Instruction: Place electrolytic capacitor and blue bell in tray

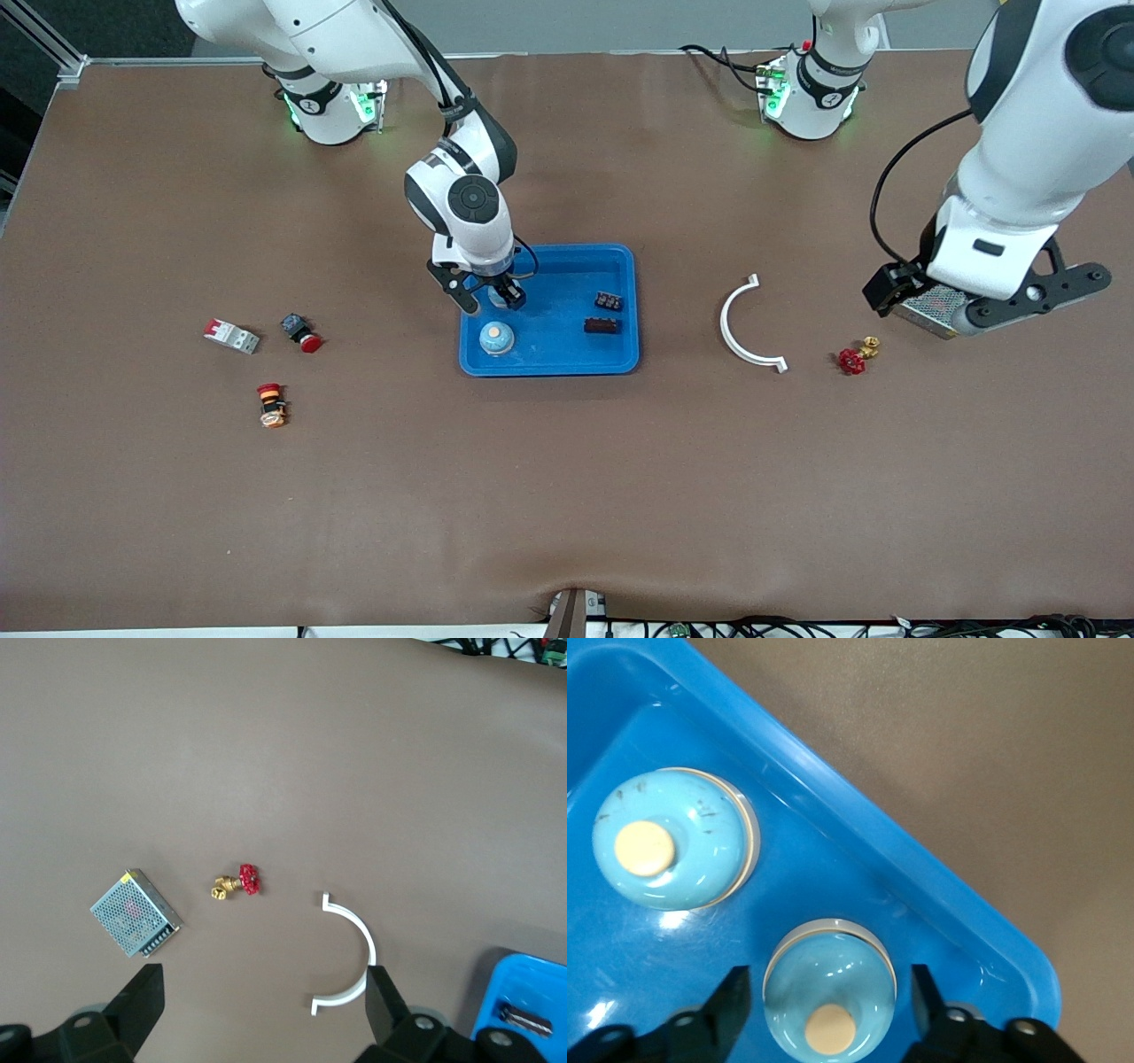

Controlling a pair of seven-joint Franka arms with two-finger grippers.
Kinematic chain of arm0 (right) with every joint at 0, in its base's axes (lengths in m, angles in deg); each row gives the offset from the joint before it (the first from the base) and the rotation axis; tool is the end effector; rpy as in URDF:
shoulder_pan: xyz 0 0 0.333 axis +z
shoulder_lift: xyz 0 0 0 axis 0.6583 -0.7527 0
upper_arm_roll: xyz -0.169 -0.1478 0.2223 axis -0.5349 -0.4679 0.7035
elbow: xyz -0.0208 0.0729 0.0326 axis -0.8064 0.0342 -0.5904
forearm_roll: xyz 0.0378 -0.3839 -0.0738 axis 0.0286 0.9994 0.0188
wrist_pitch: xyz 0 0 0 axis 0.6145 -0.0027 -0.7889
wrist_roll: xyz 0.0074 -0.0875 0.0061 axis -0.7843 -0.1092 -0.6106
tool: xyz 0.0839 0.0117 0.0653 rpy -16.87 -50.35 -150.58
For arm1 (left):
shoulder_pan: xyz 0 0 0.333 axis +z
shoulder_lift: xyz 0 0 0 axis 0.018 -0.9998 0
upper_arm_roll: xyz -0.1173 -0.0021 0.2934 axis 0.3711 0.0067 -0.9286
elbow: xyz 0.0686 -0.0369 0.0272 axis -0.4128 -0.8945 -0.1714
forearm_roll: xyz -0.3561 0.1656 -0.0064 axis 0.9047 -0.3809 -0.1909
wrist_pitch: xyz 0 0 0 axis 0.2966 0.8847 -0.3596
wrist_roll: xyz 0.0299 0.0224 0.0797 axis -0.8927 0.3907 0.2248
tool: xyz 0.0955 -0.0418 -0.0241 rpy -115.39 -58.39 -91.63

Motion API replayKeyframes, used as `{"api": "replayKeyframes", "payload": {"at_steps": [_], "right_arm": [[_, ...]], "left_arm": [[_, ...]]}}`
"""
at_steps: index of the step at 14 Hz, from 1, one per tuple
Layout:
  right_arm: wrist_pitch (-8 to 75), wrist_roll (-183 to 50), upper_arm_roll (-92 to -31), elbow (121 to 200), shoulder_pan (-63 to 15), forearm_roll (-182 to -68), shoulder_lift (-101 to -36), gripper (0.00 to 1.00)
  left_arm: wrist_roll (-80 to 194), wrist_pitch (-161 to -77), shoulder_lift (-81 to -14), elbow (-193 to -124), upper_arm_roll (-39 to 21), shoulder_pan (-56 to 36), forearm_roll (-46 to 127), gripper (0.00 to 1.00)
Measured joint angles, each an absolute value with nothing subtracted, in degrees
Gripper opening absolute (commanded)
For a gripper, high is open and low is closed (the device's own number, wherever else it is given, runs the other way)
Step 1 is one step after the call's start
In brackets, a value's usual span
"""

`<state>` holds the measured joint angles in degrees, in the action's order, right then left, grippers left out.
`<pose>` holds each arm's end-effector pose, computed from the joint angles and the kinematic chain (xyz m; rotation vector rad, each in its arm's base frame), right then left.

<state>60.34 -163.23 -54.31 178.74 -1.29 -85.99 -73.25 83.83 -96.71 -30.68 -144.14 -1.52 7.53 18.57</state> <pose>0.4427 0.3951 0.1969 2.8251 -1.2688 -0.0154 0.5896 -0.1400 0.5939 -2.9817 -0.3969 -0.1431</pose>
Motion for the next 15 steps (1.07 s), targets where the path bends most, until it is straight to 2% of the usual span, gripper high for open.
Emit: {"api": "replayKeyframes", "payload": {"at_steps": [3, 6, 9, 15], "right_arm": [[59.0, -160.2, -54.6, 178.2, -1.3, -85.6, -73.1, 1.0], [48.8, -145.1, -55.8, 175.6, -3.8, -85.6, -71.6, 1.0], [43.2, -127.0, -56.2, 174.1, -11.6, -85.6, -69.1, 1.0], [37.3, -95.3, -56.5, 174.0, -27.6, -85.6, -66.2, 1.0]], "left_arm": [[73.8, -94.1, -27.8, -144.5, -9.2, 3.6, 21.4, 1.0], [66.2, -92.2, -25.5, -144.8, -15.7, 1.1, 25.6, 1.0], [64.3, -90.9, -24.2, -145.0, -17.2, 1.0, 26.4, 1.0], [61.6, -90.8, -22.5, -146.0, -20.0, 0.7, 26.9, 1.0]]}}
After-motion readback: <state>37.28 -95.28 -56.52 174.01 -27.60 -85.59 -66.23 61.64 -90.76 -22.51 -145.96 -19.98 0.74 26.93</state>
